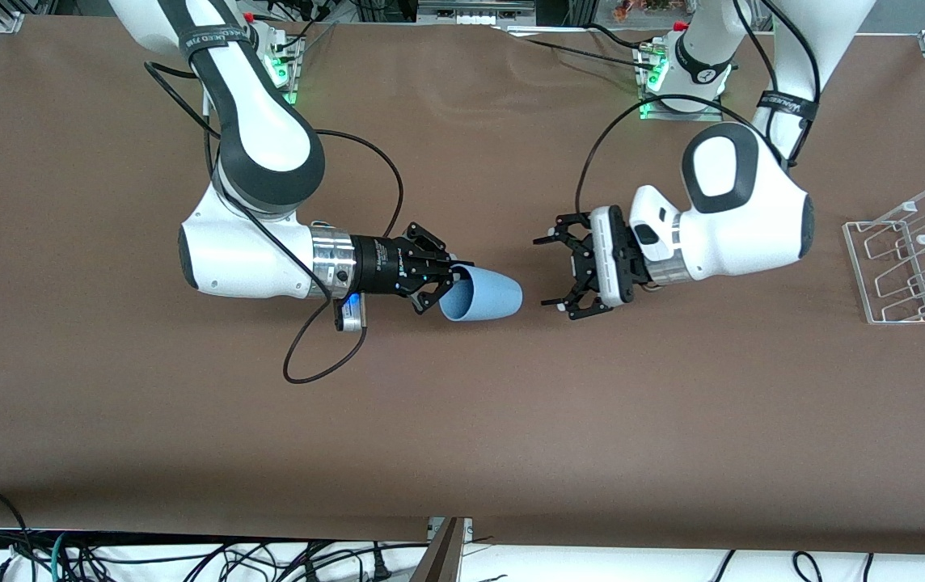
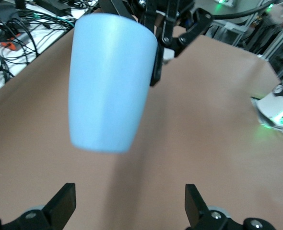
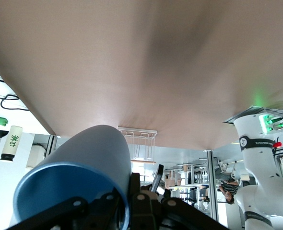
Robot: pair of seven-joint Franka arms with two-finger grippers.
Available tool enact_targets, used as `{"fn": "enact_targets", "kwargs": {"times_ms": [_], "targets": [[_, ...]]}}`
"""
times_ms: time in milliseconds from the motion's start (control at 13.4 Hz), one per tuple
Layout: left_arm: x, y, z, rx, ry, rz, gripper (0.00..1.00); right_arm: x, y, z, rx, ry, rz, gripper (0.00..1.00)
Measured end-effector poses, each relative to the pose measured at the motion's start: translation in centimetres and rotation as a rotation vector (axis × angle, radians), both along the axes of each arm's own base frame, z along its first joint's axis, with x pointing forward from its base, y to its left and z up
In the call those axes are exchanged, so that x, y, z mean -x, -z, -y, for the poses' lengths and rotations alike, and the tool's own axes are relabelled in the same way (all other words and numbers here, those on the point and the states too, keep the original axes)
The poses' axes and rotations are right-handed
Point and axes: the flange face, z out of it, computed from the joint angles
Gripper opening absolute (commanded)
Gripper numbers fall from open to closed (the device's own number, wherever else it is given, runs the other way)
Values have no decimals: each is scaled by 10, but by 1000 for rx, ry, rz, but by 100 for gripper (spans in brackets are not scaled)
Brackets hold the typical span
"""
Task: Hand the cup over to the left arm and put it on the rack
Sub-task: 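Lift the cup sideways with the right gripper while the left gripper approaches, then close the left gripper on the cup bottom beside the right gripper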
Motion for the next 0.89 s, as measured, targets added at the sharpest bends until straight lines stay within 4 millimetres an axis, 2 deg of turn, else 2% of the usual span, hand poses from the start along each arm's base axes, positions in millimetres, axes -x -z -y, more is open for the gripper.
{"fn": "enact_targets", "kwargs": {"times_ms": [372, 818, 892], "targets": [[-13, -20, 29, -3, -57, 21, 100, 1, -1, -7, -1, 3, -2, 0], [-14, -4, 42, -5, -52, 14, 100, 0, -1, -7, -1, 3, -3, 0], [-14, -2, 45, -5, -51, 14, 96, 1, -1, -7, -1, 3, -3, 0]]}}
